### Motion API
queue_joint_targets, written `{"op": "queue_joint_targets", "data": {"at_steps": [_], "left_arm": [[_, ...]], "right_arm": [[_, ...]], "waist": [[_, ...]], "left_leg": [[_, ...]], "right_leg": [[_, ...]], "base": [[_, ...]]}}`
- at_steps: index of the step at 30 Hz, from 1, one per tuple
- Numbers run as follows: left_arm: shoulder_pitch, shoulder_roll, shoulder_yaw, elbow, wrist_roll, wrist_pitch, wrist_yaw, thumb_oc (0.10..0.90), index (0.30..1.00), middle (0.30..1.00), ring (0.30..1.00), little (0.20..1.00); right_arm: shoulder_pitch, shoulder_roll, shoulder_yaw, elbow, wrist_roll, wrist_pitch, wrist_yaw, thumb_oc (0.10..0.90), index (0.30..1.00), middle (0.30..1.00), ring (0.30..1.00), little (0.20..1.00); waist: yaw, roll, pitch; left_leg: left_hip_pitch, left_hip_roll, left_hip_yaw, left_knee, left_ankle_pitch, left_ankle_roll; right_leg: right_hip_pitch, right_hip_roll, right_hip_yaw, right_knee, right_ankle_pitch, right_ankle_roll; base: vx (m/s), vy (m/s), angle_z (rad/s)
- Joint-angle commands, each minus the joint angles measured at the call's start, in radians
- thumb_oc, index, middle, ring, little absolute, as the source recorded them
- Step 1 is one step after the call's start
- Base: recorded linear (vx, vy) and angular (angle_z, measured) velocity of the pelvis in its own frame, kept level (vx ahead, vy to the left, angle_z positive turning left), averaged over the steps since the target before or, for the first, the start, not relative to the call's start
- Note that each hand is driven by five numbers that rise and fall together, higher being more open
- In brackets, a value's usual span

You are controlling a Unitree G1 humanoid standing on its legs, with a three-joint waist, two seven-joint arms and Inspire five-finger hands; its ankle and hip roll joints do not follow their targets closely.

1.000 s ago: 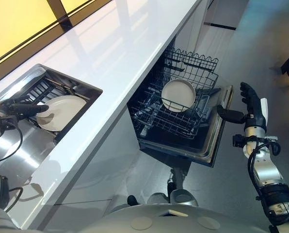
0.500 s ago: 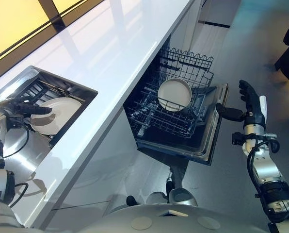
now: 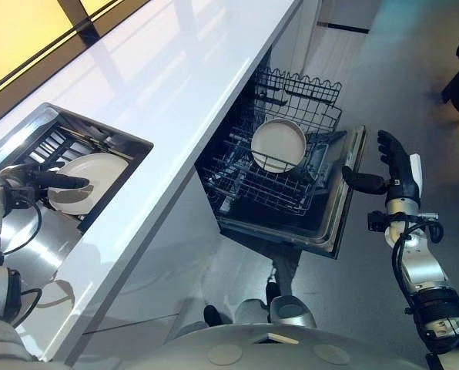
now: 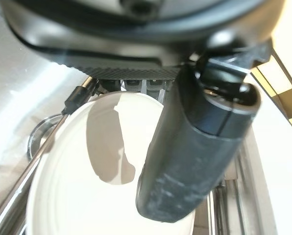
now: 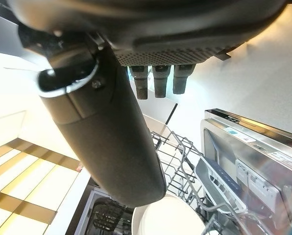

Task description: Pick up plates and place into dishwasher.

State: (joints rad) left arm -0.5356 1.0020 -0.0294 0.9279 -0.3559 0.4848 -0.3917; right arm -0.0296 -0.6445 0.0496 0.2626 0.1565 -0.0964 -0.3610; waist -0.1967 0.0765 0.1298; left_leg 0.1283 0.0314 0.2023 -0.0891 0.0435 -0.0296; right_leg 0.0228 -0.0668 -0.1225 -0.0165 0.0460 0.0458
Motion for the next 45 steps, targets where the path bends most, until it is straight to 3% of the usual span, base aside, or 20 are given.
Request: {"op": "queue_joint_targets", "data": {"at_steps": [1,2,8,19,23,28,29,31,35,40,45], "left_arm": [[0.014,0.044,0.052,-0.034,-0.14,0.011,-0.019,0.21,0.394,0.394,0.394,0.31],[0.009,0.036,0.056,-0.05,-0.208,0.017,0.009,0.1,0.3,0.3,0.3,0.2],[-0.045,0.028,0.067,-0.09,-0.405,0.018,0.117,0.1,0.3,0.3,0.3,0.2],[-0.09,0.04,0.048,-0.08,-0.383,-0.016,0.132,0.1,0.3,0.3,0.3,0.2],[-0.094,0.057,0.053,-0.069,-0.338,-0.076,0.186,0.1,0.3,0.3,0.3,0.2],[-0.163,0.133,0.07,-0.123,-0.243,-0.297,0.451,0.1,0.3,0.3,0.3,0.2],[-0.183,0.147,0.079,-0.154,-0.195,-0.341,0.522,0.1,0.3,0.3,0.3,0.2],[-0.207,0.164,0.096,-0.231,-0.047,-0.491,0.707,0.1,0.3,0.3,0.3,0.2],[-0.165,0.171,0.159,-0.371,0.137,-0.635,0.889,0.1,0.3,0.3,0.3,0.2],[-0.085,0.176,0.236,-0.605,0.355,-0.732,1.038,0.1,0.3,0.3,0.3,0.2],[-0.025,0.109,0.238,-0.818,0.459,-0.793,1.096,0.1,0.3,0.3,0.3,0.2]], "right_arm": [[-0.096,-0.052,-0.033,-0.109,-0.048,-0.096,-0.016,0.8,0.9,0.9,0.9,0.9],[-0.098,-0.048,-0.028,-0.108,-0.052,-0.097,-0.018,0.8,0.9,0.9,0.9,0.9],[-0.106,-0.033,-0.009,-0.094,-0.057,-0.119,-0.031,0.8,0.9,0.9,0.9,0.9],[-0.124,-0.034,-0.008,-0.1,-0.031,-0.134,-0.042,0.8,0.9,0.9,0.9,0.9],[-0.129,-0.037,-0.012,-0.102,-0.019,-0.145,-0.052,0.8,0.9,0.9,0.9,0.9],[-0.188,-0.075,-0.042,-0.14,0.017,-0.192,-0.105,0.8,0.9,0.9,0.9,0.9],[-0.204,-0.082,-0.05,-0.149,0.022,-0.203,-0.115,0.8,0.9,0.9,0.9,0.9],[-0.233,-0.097,-0.08,-0.185,0.025,-0.258,-0.137,0.8,0.9,0.9,0.9,0.9],[-0.241,-0.116,-0.135,-0.246,0.058,-0.301,-0.116,0.8,0.9,0.9,0.9,0.9],[-0.294,-0.129,-0.155,-0.338,0.176,-0.288,-0.04,0.8,0.9,0.9,0.9,0.9],[-0.354,-0.08,-0.108,-0.423,0.235,-0.284,0.026,0.8,0.9,0.9,0.9,0.9]], "waist": [[-0.007,0.03,-0.05],[-0.007,0.03,-0.048],[-0.008,0.027,-0.055],[-0.001,0.022,-0.067],[0.001,0.022,-0.071],[0.008,0.013,-0.077],[0.009,0.011,-0.081],[0.014,0.002,-0.087],[0.026,-0.01,-0.099],[0.039,-0.023,-0.114],[0.056,-0.035,-0.128]], "left_leg": [[-0.068,-0.068,-0.051,0.03,-0.044,0.009],[-0.067,-0.067,-0.049,0.03,-0.043,0.009],[-0.066,-0.065,-0.045,0.031,-0.044,0.006],[-0.062,-0.065,-0.058,0.029,-0.045,0.003],[-0.059,-0.063,-0.058,0.028,-0.044,0.001],[-0.057,-0.059,-0.059,0.027,-0.042,-0.005],[-0.057,-0.057,-0.056,0.026,-0.041,-0.006],[-0.06,-0.053,-0.054,0.024,-0.038,-0.007],[-0.06,-0.047,-0.05,0.021,-0.036,-0.012],[-0.055,-0.04,-0.045,0.022,-0.038,-0.019],[-0.052,-0.035,-0.047,0.018,-0.036,-0.022]], "right_leg": [[-0.033,0.032,-0.062,0.126,-0.115,0.091],[-0.033,0.031,-0.063,0.127,-0.115,0.091],[-0.03,0.031,-0.062,0.125,-0.117,0.09],[-0.016,0.036,-0.065,0.118,-0.122,0.086],[-0.011,0.037,-0.066,0.114,-0.121,0.085],[-0.001,0.041,-0.062,0.101,-0.115,0.081],[0.001,0.042,-0.061,0.098,-0.113,0.079],[0.002,0.044,-0.055,0.097,-0.112,0.076],[0.002,0.046,-0.054,0.101,-0.116,0.072],[0.004,0.046,-0.05,0.105,-0.12,0.067],[0.011,0.048,-0.05,0.093,-0.117,0.063]], "base": [[0.0,0.0,0.0],[0.0,0.0,0.0],[0.0,0.0,0.0],[-0.02,-0.022,-0.01],[-0.02,-0.014,0.0],[-0.05,-0.025,-0.01],[-0.07,-0.035,-0.01],[-0.07,-0.029,0.0],[-0.07,-0.021,-0.01],[-0.07,-0.016,0.01],[-0.06,-0.018,0.05]]}}
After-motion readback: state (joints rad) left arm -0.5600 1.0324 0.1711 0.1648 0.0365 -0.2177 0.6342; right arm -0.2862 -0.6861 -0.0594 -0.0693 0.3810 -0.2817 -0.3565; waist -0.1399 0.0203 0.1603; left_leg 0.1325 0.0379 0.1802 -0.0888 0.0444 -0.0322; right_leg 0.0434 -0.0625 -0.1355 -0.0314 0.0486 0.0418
